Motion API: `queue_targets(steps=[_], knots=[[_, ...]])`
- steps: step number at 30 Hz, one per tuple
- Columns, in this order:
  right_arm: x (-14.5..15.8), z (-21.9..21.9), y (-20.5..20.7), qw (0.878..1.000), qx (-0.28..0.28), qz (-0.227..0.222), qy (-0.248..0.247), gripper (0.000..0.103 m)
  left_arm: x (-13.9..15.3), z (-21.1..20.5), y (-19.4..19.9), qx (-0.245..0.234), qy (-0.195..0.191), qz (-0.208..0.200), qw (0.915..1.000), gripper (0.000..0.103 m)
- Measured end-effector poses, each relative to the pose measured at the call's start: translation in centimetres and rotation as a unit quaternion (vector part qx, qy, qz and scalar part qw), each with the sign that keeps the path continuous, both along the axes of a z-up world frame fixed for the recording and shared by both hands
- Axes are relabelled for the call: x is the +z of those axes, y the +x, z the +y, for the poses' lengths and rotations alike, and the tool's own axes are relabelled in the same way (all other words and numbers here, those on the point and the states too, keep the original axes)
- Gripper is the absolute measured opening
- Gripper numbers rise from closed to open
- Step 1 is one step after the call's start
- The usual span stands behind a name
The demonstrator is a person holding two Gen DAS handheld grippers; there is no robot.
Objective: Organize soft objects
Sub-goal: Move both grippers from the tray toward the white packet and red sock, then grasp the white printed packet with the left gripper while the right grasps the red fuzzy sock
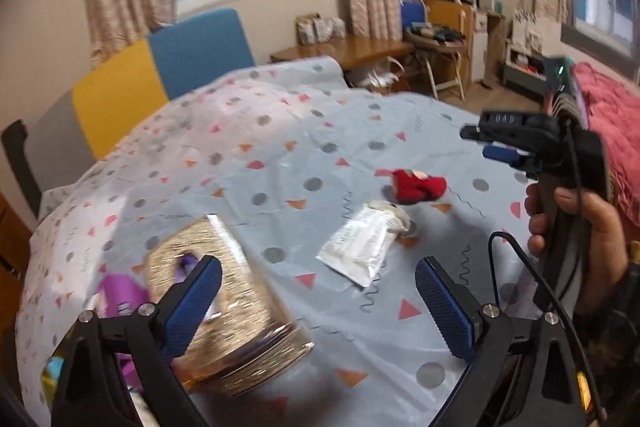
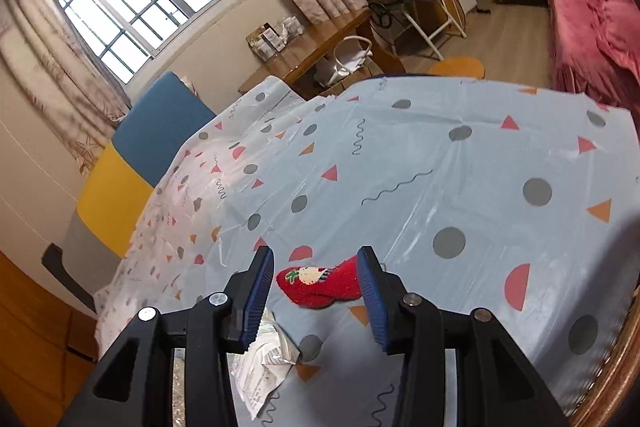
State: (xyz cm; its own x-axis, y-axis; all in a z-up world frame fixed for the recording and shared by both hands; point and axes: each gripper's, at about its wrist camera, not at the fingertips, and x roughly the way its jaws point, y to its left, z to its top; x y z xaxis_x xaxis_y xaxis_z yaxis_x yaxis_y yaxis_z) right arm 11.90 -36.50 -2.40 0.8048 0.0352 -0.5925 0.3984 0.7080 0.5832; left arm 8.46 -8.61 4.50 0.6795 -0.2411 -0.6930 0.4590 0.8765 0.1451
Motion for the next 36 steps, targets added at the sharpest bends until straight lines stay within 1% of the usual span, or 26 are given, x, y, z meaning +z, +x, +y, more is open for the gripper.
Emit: queue_targets(steps=[1,3,6,8,13,17,20,23,24,25,28,30,34,36], knots=[[0.0,0.0,0.0,1.000,0.001,-0.001,0.003,0.043,-0.6,-0.8,0.6,-0.003,0.003,0.011,0.9999,0.095],[0.0,-0.1,-0.2,1.000,0.001,-0.005,0.008,0.043,-1.9,-2.3,1.9,-0.014,0.005,0.034,0.9993,0.095],[-0.2,-0.4,-0.2,1.000,0.001,-0.009,0.021,0.043,-4.5,-4.4,3.9,-0.016,0.021,0.066,0.9975,0.095],[-0.5,-0.5,-0.1,1.000,0.001,-0.007,0.030,0.043,-6.4,-5.6,5.5,-0.012,0.034,0.089,0.9954,0.095],[-0.7,-0.5,0.0,0.999,0.007,-0.007,0.039,0.044,-10.0,-7.5,8.8,-0.014,0.053,0.130,0.9900,0.095],[-0.8,-0.4,0.2,0.999,0.014,-0.005,0.041,0.044,-11.9,-8.0,11.8,-0.009,0.041,0.168,0.9850,0.095],[-0.9,-0.3,0.4,0.999,0.019,-0.003,0.044,0.044,-13.0,-8.4,13.2,-0.006,0.046,0.177,0.9831,0.095],[-1.0,-0.3,0.4,0.999,0.022,-0.002,0.046,0.044,-14.0,-8.7,14.3,0.002,0.040,0.192,0.9805,0.093],[-1.0,-0.2,0.4,0.999,0.023,-0.001,0.046,0.044,-14.2,-8.8,14.4,0.004,0.032,0.201,0.9791,0.089],[-1.0,-0.2,0.5,0.999,0.024,-0.001,0.046,0.044,-14.4,-8.8,14.4,0.005,0.026,0.209,0.9776,0.081],[-1.0,-0.1,0.6,0.999,0.027,0.000,0.045,0.044,-14.2,-9.0,13.1,-0.015,0.019,0.195,0.9804,0.072],[-1.0,-0.1,0.6,0.999,0.027,0.001,0.044,0.044,-14.1,-8.3,12.1,-0.017,0.005,0.196,0.9805,0.070],[-1.1,0.0,0.7,0.999,0.024,0.006,0.044,0.044,-14.2,-6.8,9.4,0.002,-0.008,0.187,0.9823,0.070],[-1.3,0.0,0.8,0.999,0.023,0.014,0.046,0.044,-14.2,-6.4,8.0,0.002,-0.008,0.183,0.9831,0.070]])
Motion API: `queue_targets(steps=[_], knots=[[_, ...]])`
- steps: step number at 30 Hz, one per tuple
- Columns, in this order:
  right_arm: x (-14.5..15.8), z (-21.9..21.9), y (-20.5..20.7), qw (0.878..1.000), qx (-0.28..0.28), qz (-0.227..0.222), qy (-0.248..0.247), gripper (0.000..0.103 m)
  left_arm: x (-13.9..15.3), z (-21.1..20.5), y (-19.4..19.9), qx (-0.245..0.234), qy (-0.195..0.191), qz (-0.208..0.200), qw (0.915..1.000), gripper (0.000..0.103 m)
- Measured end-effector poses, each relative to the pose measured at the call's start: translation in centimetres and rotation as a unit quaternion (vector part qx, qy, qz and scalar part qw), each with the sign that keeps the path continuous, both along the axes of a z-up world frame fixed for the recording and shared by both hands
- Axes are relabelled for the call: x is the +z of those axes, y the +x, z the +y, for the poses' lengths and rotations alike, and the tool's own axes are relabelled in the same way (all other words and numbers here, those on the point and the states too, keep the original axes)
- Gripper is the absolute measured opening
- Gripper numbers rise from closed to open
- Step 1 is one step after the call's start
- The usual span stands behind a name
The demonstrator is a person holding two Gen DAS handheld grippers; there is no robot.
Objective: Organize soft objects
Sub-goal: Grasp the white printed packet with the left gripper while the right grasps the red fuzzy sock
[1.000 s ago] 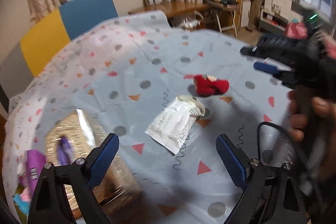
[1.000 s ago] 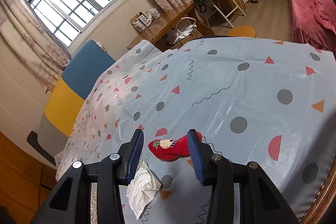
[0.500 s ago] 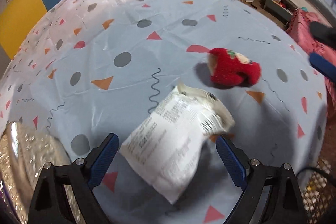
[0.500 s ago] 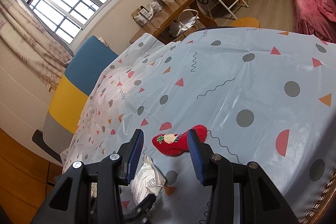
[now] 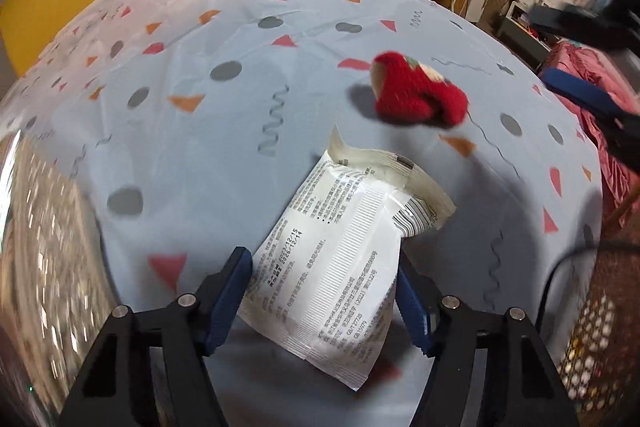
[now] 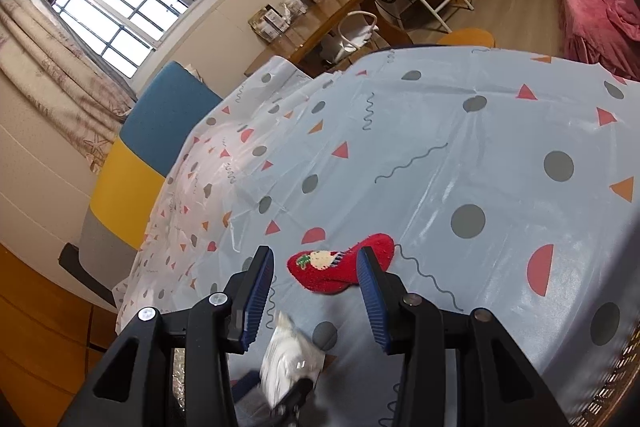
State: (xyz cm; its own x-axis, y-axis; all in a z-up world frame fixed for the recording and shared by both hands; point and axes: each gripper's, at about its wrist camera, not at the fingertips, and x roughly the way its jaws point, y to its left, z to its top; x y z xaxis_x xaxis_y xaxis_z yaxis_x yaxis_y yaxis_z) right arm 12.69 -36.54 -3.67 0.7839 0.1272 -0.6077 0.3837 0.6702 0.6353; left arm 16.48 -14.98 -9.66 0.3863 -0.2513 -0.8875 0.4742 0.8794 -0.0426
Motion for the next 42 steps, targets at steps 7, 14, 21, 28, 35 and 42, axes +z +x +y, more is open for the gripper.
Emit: queue_targets(steps=[7,14,21,28,35,42], knots=[[-0.5,2.6,4.1,0.986,0.113,0.096,-0.069,0.044,-0.1,1.6,-2.6,0.002,-0.004,-0.014,0.9999,0.070],[0.4,6.9,9.3,0.901,0.323,0.158,-0.243,0.045,-0.2,1.6,-3.3,0.002,-0.004,-0.033,0.9995,0.070],[-2.4,7.9,12.0,0.850,0.370,0.208,-0.313,0.052,-0.4,1.5,-3.4,0.002,-0.003,-0.039,0.9992,0.070],[-6.1,8.4,13.3,0.857,0.327,0.228,-0.325,0.031,-0.5,1.5,-3.5,0.003,-0.003,-0.044,0.9990,0.071],[-6.3,7.4,12.7,0.880,0.299,0.211,-0.302,0.030,1.0,1.5,-3.3,0.008,-0.021,-0.034,0.9992,0.066],[-6.5,6.0,13.1,0.895,0.295,0.202,-0.267,0.031,3.9,1.4,-3.1,0.011,-0.033,-0.058,0.9977,0.066]])
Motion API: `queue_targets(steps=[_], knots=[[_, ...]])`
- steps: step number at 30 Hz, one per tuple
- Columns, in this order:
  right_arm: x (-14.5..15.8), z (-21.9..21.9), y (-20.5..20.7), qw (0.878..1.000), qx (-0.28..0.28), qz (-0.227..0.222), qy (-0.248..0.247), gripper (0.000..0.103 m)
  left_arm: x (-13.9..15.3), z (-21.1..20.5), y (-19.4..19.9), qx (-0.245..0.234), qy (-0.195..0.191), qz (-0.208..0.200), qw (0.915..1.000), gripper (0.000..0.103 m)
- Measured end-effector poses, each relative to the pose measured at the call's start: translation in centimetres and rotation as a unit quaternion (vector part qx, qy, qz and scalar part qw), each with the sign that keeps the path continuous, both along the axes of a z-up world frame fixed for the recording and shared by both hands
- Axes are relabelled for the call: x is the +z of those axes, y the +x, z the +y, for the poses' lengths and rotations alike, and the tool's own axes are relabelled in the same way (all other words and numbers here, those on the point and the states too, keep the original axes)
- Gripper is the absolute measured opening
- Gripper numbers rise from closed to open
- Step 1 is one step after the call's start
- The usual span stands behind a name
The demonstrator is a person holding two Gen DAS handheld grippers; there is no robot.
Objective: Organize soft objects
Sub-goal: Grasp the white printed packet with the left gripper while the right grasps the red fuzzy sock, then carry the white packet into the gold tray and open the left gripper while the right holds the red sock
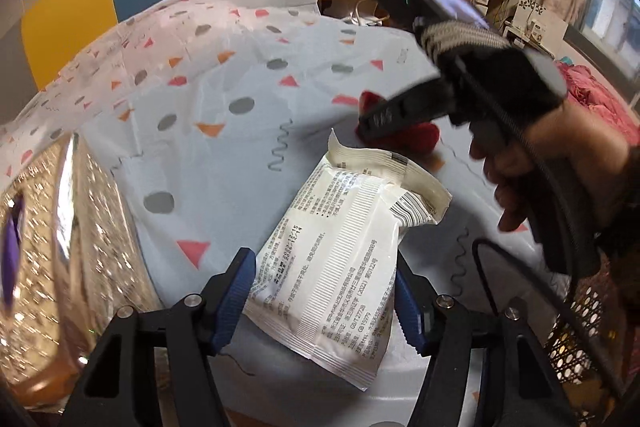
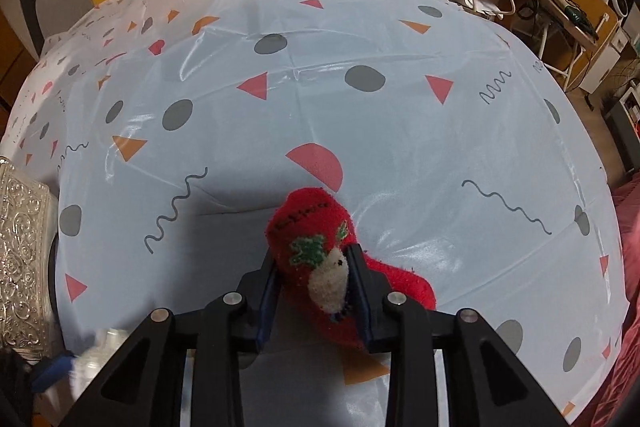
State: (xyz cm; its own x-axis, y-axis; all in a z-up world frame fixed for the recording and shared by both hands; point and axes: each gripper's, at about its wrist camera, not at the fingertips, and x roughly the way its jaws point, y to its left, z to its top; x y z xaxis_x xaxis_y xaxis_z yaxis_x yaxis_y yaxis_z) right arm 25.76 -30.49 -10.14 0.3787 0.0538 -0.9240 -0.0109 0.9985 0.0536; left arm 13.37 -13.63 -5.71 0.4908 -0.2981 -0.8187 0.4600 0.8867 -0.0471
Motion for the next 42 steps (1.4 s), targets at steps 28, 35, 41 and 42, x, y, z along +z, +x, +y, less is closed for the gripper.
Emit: queue_targets(steps=[28,35,41,42], knots=[[-0.4,3.4,-2.0,0.992,0.063,-0.039,-0.102,0.036,13.6,20.7,1.3,0.228,-0.074,-0.100,0.9657,0.066],[-0.5,4.2,-2.7,0.988,0.077,-0.050,-0.128,0.036,13.3,28.5,-2.3,0.295,-0.069,-0.110,0.9468,0.066],[-0.5,5.3,-3.2,0.980,0.092,-0.064,-0.162,0.036,12.2,36.9,-7.7,0.373,-0.065,-0.112,0.9189,0.066],[-0.5,5.4,-3.3,0.979,0.095,-0.066,-0.167,0.036,11.7,38.3,-8.6,0.387,-0.063,-0.109,0.9134,0.066]])
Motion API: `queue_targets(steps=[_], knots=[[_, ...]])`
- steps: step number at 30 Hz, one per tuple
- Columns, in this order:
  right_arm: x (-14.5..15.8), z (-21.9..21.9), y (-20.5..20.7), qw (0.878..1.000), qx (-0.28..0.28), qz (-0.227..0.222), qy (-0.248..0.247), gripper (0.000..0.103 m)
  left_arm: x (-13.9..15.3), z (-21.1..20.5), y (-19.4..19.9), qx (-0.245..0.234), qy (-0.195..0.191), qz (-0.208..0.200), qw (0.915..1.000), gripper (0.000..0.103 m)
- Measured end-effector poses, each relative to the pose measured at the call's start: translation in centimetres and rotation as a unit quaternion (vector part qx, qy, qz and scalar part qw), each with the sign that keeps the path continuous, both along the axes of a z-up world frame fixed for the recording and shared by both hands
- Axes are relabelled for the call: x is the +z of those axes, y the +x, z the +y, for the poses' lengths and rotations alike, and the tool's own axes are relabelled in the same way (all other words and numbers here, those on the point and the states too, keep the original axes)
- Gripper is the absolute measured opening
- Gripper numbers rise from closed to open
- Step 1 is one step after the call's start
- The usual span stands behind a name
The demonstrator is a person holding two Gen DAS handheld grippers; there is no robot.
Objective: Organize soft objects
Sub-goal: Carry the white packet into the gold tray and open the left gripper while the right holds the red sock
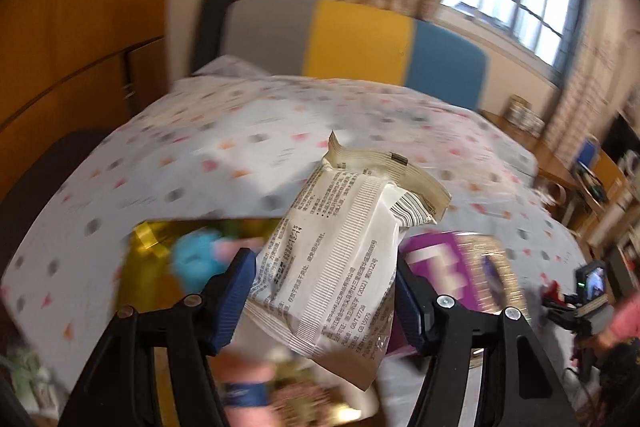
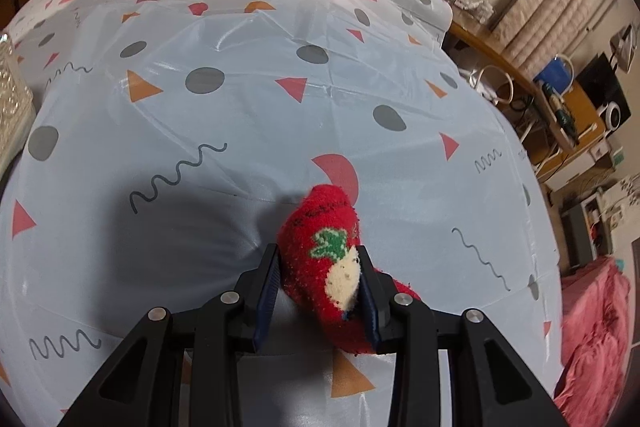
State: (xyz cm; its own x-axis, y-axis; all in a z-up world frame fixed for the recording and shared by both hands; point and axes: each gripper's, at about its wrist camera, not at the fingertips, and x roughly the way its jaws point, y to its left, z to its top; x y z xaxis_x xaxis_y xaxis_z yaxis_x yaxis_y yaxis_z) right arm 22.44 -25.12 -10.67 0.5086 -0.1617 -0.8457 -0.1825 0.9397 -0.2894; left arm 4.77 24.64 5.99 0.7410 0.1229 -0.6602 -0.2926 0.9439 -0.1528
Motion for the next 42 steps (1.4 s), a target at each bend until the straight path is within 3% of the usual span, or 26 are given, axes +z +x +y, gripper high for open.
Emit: queue_targets(steps=[5,10,15,22,28,30,42], knots=[[0.0,0.5,-0.2,1.000,0.009,-0.004,-0.018,0.035,-3.4,6.1,-5.2,0.075,-0.016,0.035,0.9964,0.066],[-0.1,0.7,-0.2,0.999,0.010,-0.006,-0.030,0.034,-7.3,9.1,-7.9,0.114,-0.048,0.069,0.9899,0.066],[-0.4,1.5,-0.2,0.998,0.011,-0.012,-0.057,0.032,-8.6,10.0,-7.4,0.122,-0.080,0.072,0.9867,0.066],[-0.6,2.3,-0.3,0.996,0.006,-0.017,-0.085,0.029,-9.7,12.6,-3.5,0.156,-0.117,0.083,0.9773,0.067],[-0.6,2.3,-0.3,0.996,0.000,-0.015,-0.082,0.029,-11.6,13.3,-1.1,0.176,-0.092,0.115,0.9734,0.068],[-0.6,2.3,-0.3,0.997,0.000,-0.015,-0.082,0.029,-11.9,13.3,-0.7,0.176,-0.082,0.119,0.9738,0.072],[-0.6,2.2,-0.1,0.997,-0.004,-0.012,-0.076,0.029,-7.9,8.7,-4.8,0.158,0.006,0.060,0.9856,0.088]])
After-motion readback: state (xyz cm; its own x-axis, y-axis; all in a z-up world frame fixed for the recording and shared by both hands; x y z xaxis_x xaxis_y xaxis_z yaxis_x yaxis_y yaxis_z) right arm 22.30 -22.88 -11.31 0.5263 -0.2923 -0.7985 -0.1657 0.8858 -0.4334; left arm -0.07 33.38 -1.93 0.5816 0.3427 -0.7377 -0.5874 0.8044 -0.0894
